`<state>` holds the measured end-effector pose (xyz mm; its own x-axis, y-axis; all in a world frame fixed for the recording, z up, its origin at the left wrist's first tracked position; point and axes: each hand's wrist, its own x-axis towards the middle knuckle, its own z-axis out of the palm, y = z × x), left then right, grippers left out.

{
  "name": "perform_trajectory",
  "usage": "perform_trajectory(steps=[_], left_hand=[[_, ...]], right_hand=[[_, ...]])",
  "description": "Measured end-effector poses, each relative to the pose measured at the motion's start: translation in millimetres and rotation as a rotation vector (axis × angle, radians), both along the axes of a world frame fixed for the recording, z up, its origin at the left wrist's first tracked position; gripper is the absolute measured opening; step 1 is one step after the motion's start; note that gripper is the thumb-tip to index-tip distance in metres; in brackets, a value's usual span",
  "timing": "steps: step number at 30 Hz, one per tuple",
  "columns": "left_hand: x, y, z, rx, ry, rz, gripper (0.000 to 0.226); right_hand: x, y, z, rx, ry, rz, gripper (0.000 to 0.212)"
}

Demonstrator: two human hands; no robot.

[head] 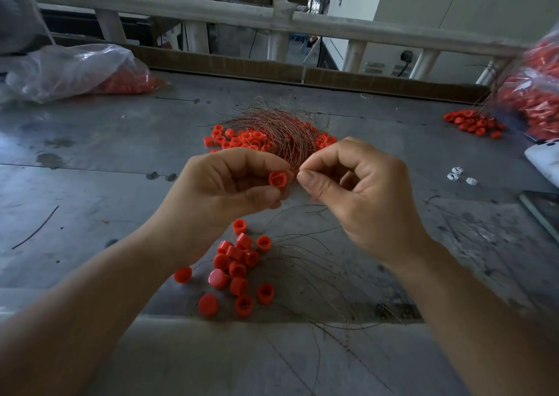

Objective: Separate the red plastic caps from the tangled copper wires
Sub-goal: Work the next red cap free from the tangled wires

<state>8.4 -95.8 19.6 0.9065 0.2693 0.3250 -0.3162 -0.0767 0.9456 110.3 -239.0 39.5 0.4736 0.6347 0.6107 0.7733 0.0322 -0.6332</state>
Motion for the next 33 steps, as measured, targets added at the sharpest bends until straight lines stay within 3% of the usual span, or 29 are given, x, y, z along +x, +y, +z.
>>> perform_trajectory(steps=[24, 33], left_hand=[[-1.8, -1.7, 1.5, -0.069, -0.01, -0.013, 0.032], [-2.6, -1.7, 4.1, -0.096, -0.036, -0.039, 0.027]], right_hand=[[-0.1, -2.4, -3.6, -0.072, -0.017, -0.02, 0.005], [-1.4, -4.0, -0.2, -0.082, 0.141, 0.057, 0.014]])
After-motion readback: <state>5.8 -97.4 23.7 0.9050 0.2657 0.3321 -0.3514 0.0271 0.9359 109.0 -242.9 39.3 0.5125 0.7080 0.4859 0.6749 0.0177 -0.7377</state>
